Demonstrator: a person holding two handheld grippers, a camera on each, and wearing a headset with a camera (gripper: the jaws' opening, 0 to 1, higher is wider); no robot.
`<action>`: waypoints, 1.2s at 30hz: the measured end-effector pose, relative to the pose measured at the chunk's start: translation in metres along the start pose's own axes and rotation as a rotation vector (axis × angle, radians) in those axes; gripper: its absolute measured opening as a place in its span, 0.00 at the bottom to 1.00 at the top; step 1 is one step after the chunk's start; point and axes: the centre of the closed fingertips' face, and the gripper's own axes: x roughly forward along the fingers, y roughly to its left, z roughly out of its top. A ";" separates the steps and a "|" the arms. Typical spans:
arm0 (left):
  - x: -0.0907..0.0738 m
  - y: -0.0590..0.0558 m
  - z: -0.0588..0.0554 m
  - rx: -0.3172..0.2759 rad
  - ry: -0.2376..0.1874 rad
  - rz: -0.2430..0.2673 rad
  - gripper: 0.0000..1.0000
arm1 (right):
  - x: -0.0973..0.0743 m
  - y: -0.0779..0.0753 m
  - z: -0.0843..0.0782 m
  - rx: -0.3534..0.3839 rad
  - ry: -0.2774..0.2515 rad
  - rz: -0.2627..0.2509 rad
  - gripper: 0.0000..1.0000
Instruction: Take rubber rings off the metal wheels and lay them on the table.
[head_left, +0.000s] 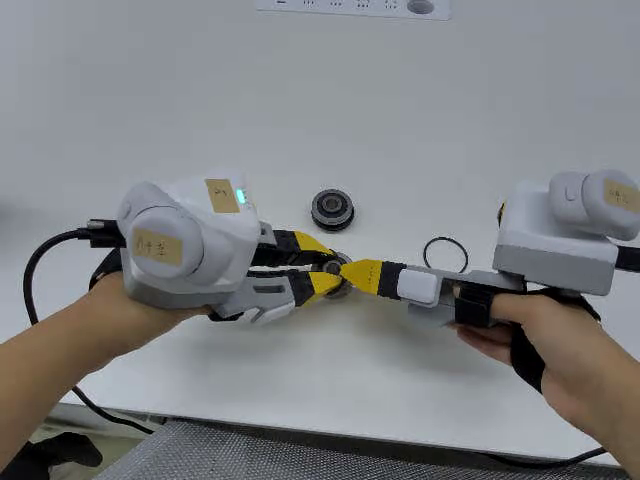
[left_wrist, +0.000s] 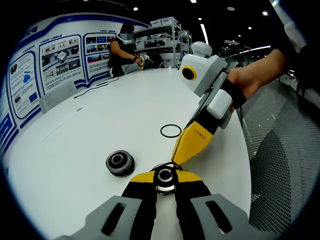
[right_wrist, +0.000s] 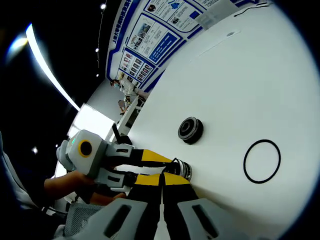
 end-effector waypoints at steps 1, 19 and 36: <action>0.000 0.000 0.000 0.004 0.001 0.002 0.13 | 0.000 0.000 0.000 -0.011 -0.002 -0.006 0.01; -0.003 -0.001 0.001 0.028 0.036 -0.005 0.14 | 0.002 -0.003 0.000 0.045 -0.001 -0.026 0.02; -0.033 0.013 0.016 -0.015 -0.011 0.053 0.24 | -0.002 0.010 0.021 0.090 -0.074 0.011 0.02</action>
